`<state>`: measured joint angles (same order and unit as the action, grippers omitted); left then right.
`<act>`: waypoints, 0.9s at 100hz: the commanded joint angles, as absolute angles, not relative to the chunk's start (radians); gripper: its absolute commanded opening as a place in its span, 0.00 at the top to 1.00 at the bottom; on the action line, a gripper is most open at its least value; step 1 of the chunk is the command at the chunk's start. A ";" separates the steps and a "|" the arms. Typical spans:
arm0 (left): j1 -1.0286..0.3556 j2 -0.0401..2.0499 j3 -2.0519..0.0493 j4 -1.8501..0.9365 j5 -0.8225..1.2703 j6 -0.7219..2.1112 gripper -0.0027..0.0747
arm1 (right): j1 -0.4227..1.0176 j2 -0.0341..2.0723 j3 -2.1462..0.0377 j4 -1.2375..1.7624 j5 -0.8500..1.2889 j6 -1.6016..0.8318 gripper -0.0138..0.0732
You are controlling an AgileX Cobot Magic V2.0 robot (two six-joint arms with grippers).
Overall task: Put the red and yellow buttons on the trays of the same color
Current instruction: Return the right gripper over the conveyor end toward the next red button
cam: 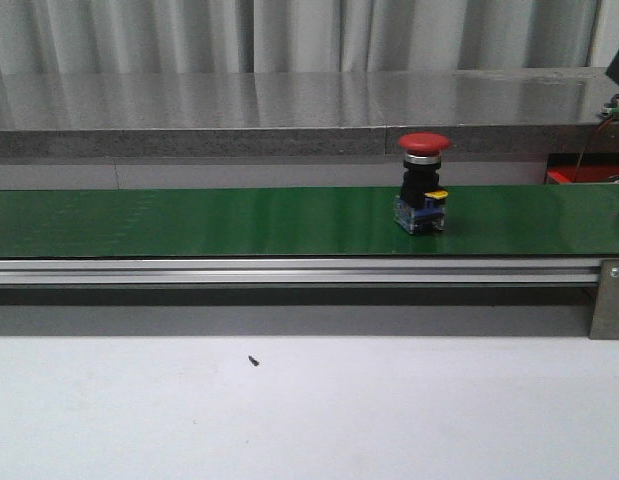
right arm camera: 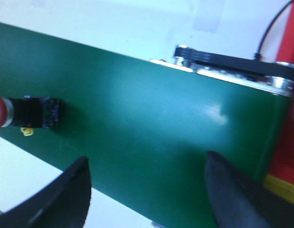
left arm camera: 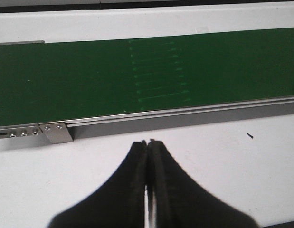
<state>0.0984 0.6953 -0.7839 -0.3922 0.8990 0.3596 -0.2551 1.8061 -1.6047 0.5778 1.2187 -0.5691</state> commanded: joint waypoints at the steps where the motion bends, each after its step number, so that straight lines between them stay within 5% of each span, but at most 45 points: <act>1: 0.091 0.693 -0.810 -0.426 0.838 0.359 0.99 | -0.199 1.750 -1.636 0.586 1.315 -0.587 0.26; 41: 0.091 0.693 -0.810 -0.426 0.838 0.359 0.99 | 0.001 1.750 -1.636 0.498 1.328 -0.586 0.26; 90: 0.091 0.693 -0.810 -0.426 0.838 0.359 0.99 | 0.033 1.762 -1.636 0.493 1.311 -0.586 0.26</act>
